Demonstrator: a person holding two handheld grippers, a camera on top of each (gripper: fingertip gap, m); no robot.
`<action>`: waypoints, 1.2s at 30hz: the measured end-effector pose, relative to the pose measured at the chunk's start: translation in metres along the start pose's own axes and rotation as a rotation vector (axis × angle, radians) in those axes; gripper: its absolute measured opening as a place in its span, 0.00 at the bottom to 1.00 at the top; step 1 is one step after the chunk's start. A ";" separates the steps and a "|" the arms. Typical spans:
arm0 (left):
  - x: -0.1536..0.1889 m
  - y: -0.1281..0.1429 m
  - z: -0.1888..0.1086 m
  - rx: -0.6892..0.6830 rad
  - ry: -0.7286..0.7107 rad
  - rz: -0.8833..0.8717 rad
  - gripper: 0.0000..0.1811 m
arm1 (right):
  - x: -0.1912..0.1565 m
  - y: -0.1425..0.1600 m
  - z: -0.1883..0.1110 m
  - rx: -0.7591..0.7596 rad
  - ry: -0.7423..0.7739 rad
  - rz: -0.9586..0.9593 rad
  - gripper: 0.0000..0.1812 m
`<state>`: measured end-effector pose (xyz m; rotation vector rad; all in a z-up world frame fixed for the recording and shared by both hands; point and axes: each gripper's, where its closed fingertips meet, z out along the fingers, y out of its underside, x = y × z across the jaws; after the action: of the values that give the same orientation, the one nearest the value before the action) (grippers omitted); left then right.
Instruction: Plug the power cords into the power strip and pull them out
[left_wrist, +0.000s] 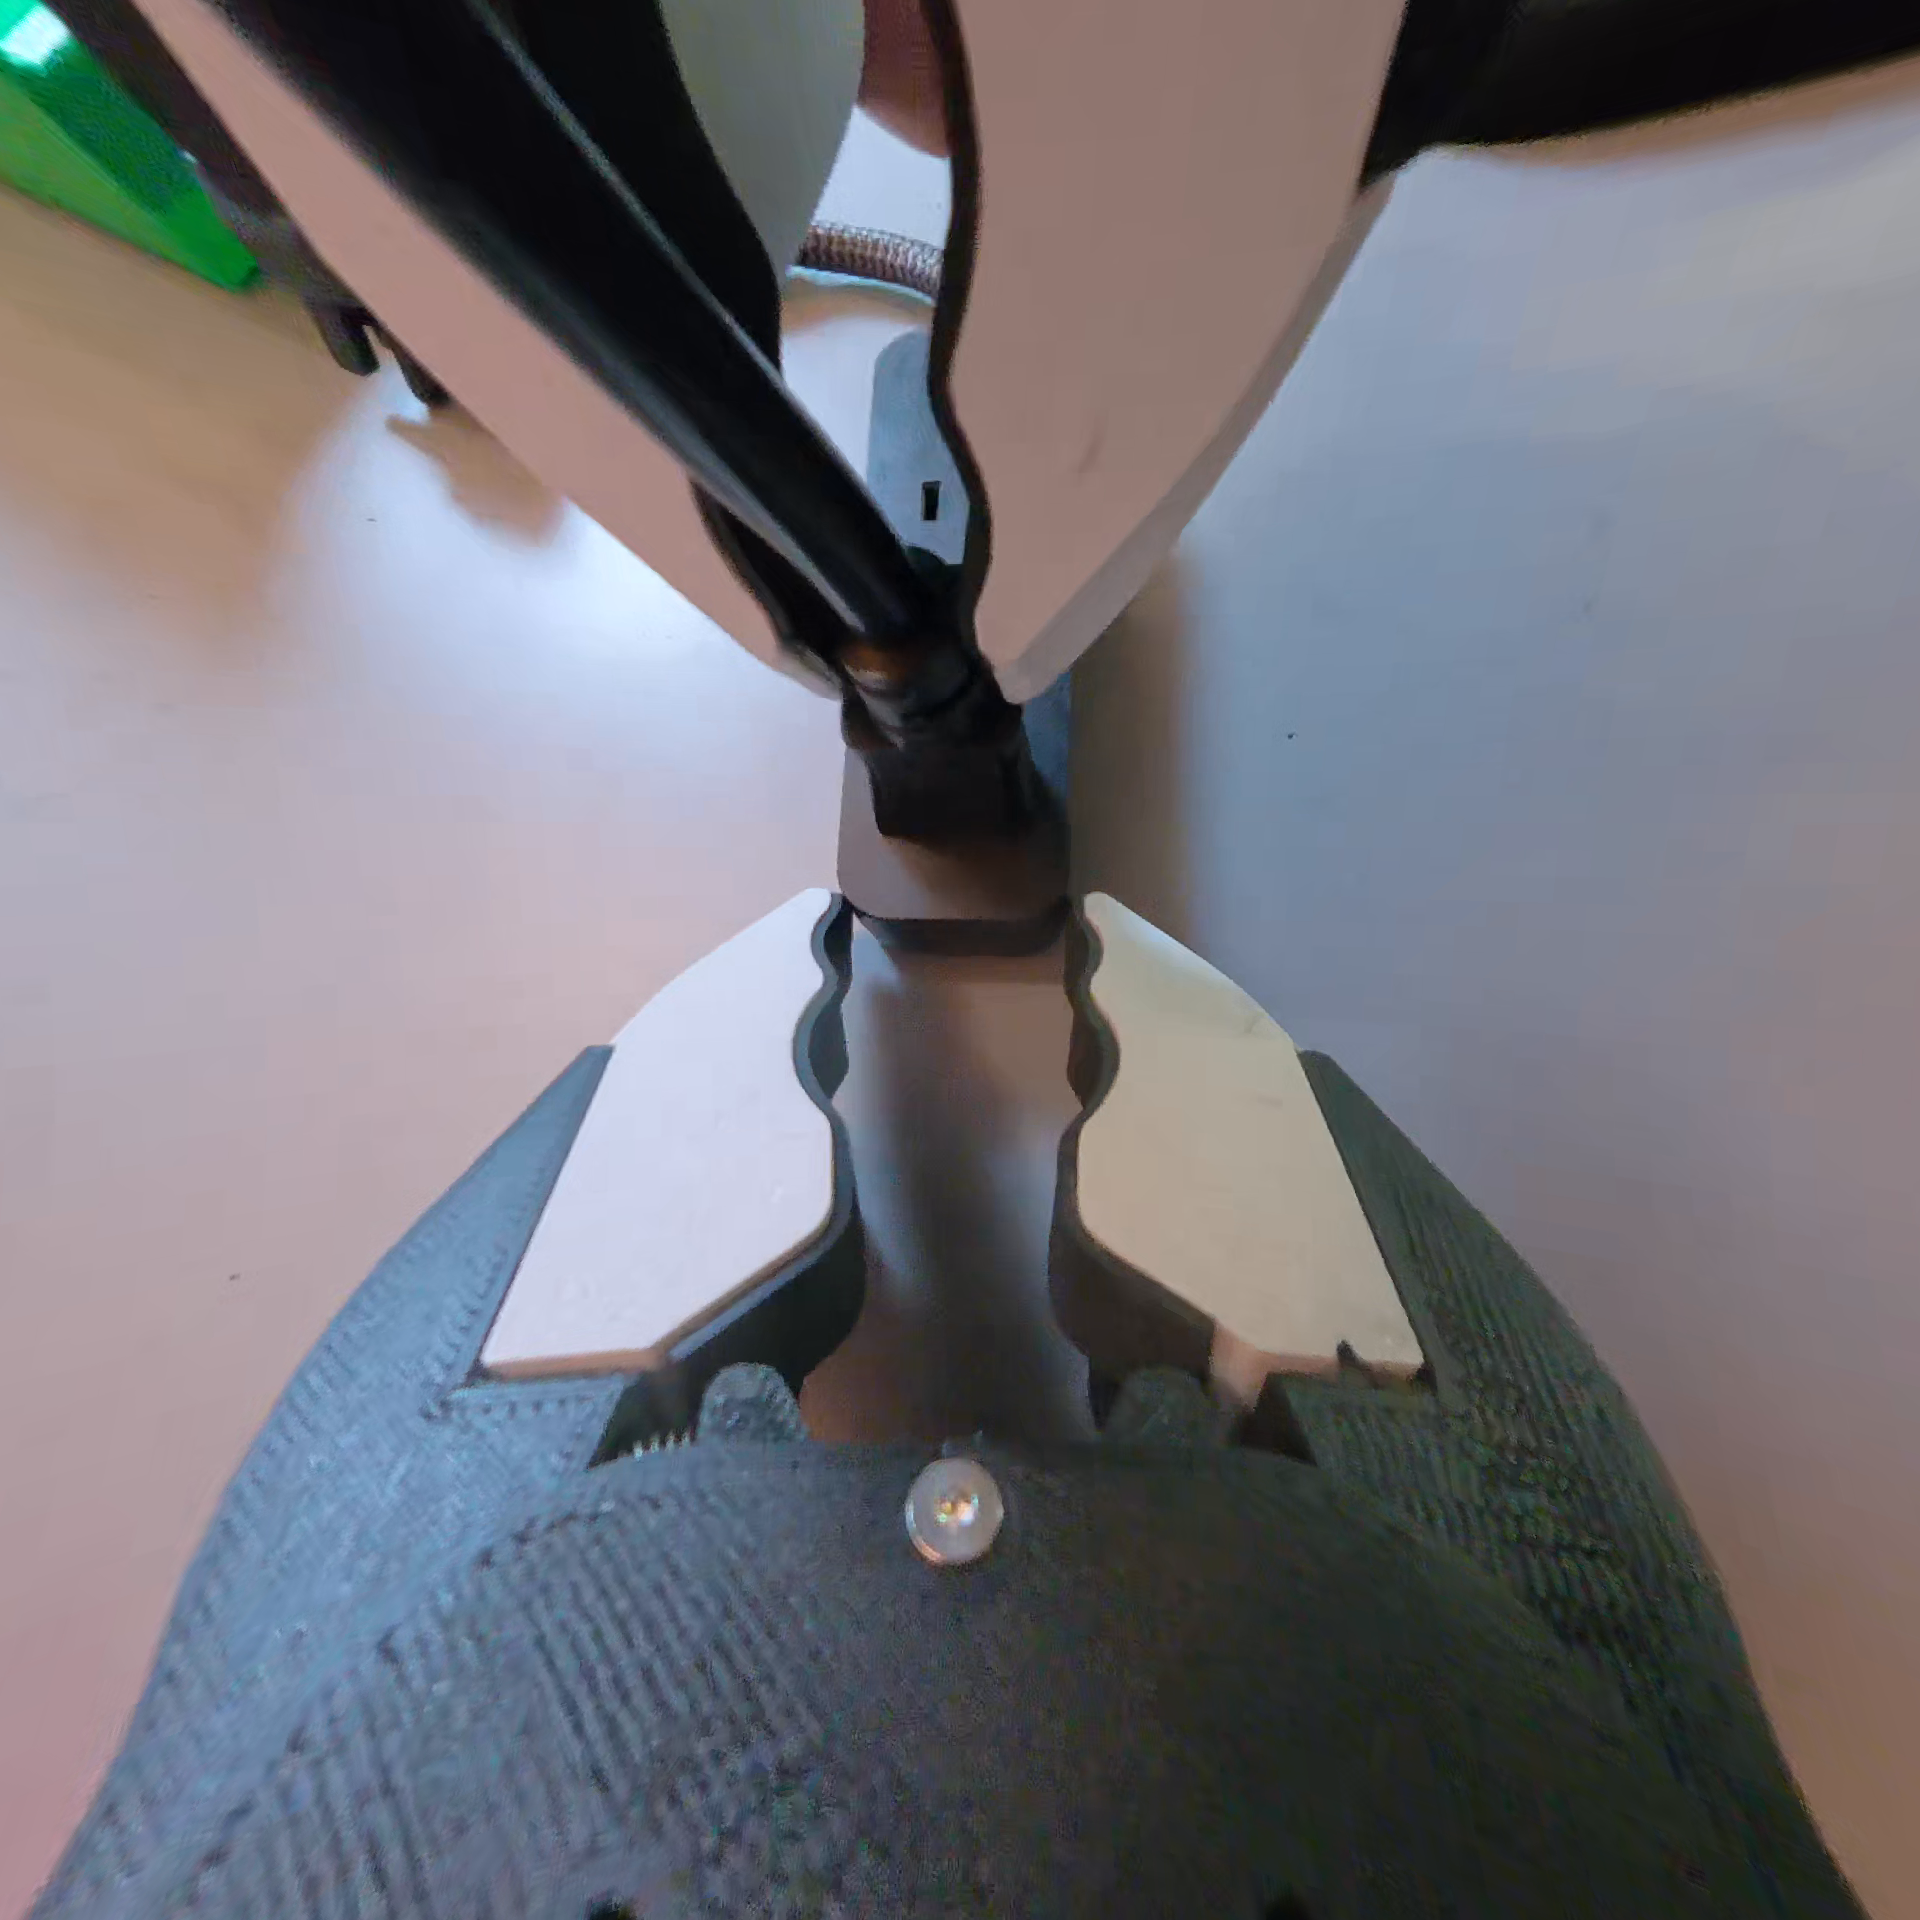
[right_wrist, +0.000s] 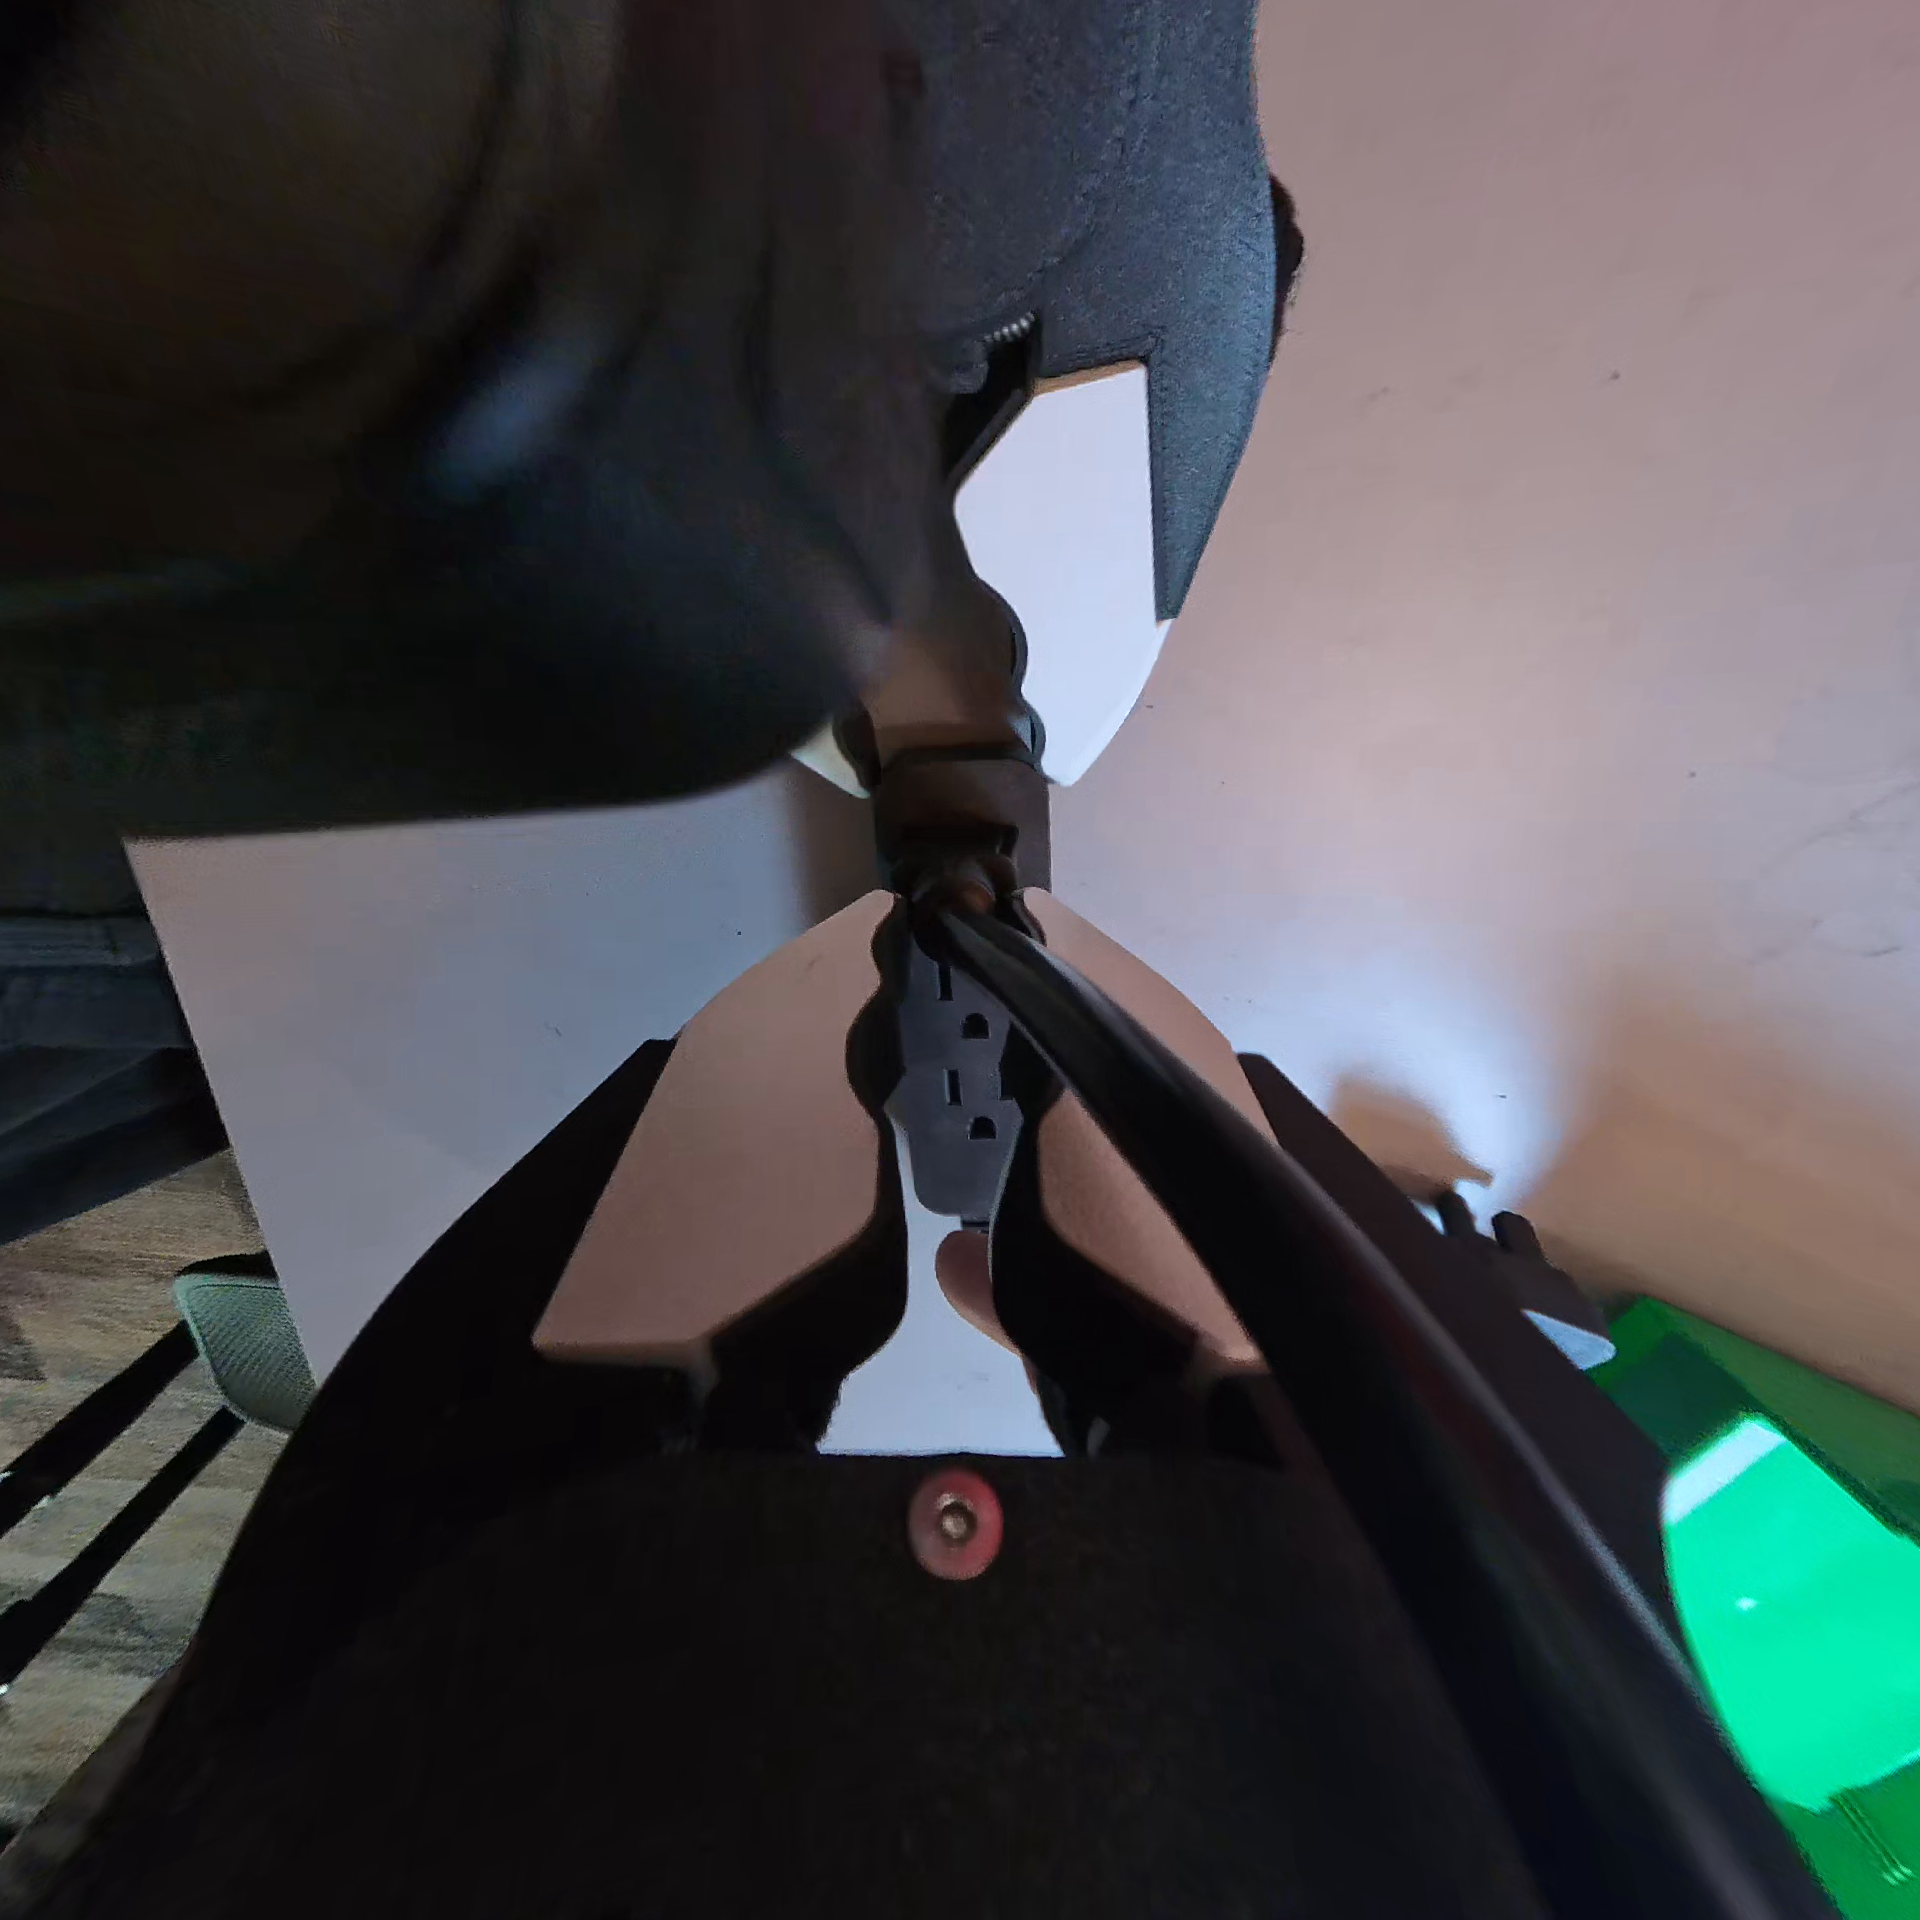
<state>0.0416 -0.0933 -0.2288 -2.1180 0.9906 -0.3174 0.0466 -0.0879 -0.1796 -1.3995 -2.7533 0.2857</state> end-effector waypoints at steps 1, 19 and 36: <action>-0.001 0.000 0.000 0.000 -0.008 0.014 0.22 | 0.001 0.000 0.000 0.008 -0.019 0.006 0.08; -0.011 0.000 0.004 -0.005 -0.022 0.003 0.23 | 0.009 -0.004 0.000 0.037 0.015 0.021 0.08; -0.014 0.001 0.003 0.005 -0.047 -0.016 0.23 | 0.013 -0.003 -0.003 0.249 0.107 0.175 0.14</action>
<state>0.0331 -0.0819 -0.2298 -2.1207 0.9454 -0.2766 0.0368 -0.0794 -0.1768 -1.5386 -2.4153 0.5241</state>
